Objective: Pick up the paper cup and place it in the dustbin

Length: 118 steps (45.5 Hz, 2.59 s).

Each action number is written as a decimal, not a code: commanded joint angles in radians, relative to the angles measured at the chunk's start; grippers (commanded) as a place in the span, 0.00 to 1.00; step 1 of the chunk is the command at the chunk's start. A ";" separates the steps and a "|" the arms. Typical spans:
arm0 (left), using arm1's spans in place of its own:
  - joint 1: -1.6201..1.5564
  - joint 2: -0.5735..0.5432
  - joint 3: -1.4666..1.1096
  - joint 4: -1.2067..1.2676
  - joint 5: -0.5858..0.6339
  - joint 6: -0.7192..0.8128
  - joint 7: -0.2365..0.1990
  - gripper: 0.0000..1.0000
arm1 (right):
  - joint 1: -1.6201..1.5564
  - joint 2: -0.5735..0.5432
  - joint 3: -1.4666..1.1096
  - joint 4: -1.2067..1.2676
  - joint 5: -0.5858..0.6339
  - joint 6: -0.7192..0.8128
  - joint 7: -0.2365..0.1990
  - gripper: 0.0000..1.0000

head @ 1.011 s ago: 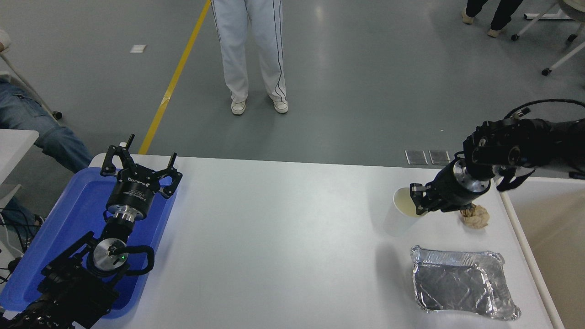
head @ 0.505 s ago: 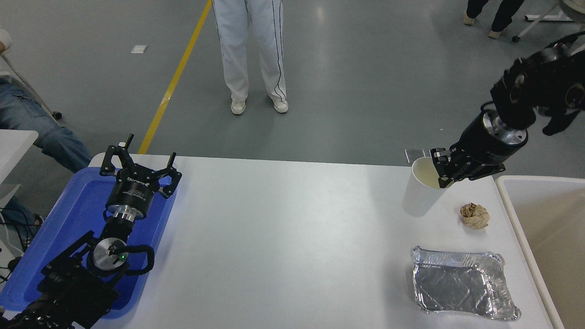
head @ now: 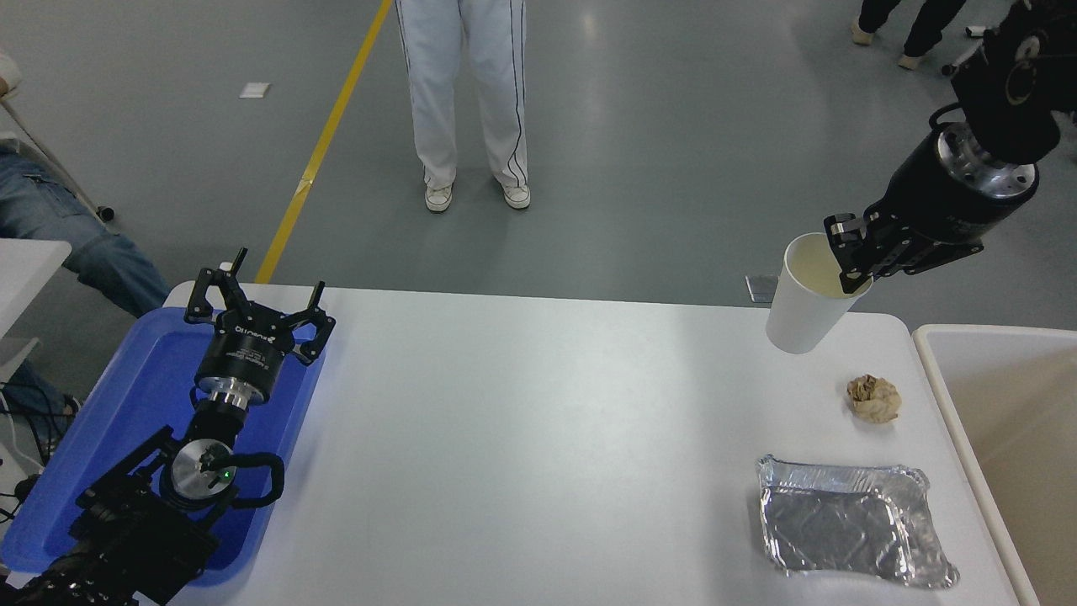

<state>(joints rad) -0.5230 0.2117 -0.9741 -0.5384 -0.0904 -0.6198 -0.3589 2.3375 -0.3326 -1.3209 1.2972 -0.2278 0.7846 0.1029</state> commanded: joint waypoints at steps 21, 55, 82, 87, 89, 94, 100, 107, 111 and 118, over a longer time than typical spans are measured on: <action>0.001 0.000 -0.001 0.000 -0.002 0.000 -0.002 1.00 | 0.036 -0.092 -0.139 0.019 -0.010 0.001 0.000 0.00; 0.001 0.000 -0.001 0.000 -0.002 0.000 -0.002 1.00 | -0.038 -0.499 -0.212 -0.038 -0.238 0.001 -0.002 0.00; 0.001 0.000 -0.001 0.000 -0.002 0.000 -0.002 1.00 | -0.125 -0.732 -0.178 -0.208 -0.358 0.001 -0.002 0.00; 0.001 0.000 -0.001 0.000 -0.002 0.000 -0.002 1.00 | -0.197 -0.770 -0.132 -0.265 -0.367 0.001 -0.002 0.00; 0.001 0.000 -0.001 0.000 -0.002 0.000 -0.002 1.00 | -0.246 -0.772 -0.100 -0.288 -0.367 0.001 -0.002 0.00; 0.001 0.000 -0.001 0.000 -0.002 0.000 -0.002 1.00 | -0.400 -0.772 0.026 -0.369 -0.367 0.001 -0.002 0.00; 0.001 0.000 -0.001 0.000 -0.002 0.000 -0.002 1.00 | -0.614 -0.766 0.216 -0.484 -0.366 0.001 -0.002 0.00; 0.001 0.000 -0.001 0.000 -0.002 0.000 -0.002 1.00 | -0.826 -0.737 0.402 -0.607 -0.366 0.001 -0.002 0.00; 0.001 0.000 -0.001 0.000 -0.002 0.000 -0.002 1.00 | -0.917 -0.709 0.476 -0.671 -0.366 0.001 -0.002 0.00; 0.001 0.000 -0.001 0.000 -0.002 0.000 -0.002 1.00 | -1.012 -0.645 0.522 -0.766 -0.352 0.001 0.000 0.00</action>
<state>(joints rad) -0.5213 0.2112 -0.9754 -0.5382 -0.0919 -0.6197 -0.3604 1.5345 -1.0436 -0.9476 0.6883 -0.5908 0.7854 0.1013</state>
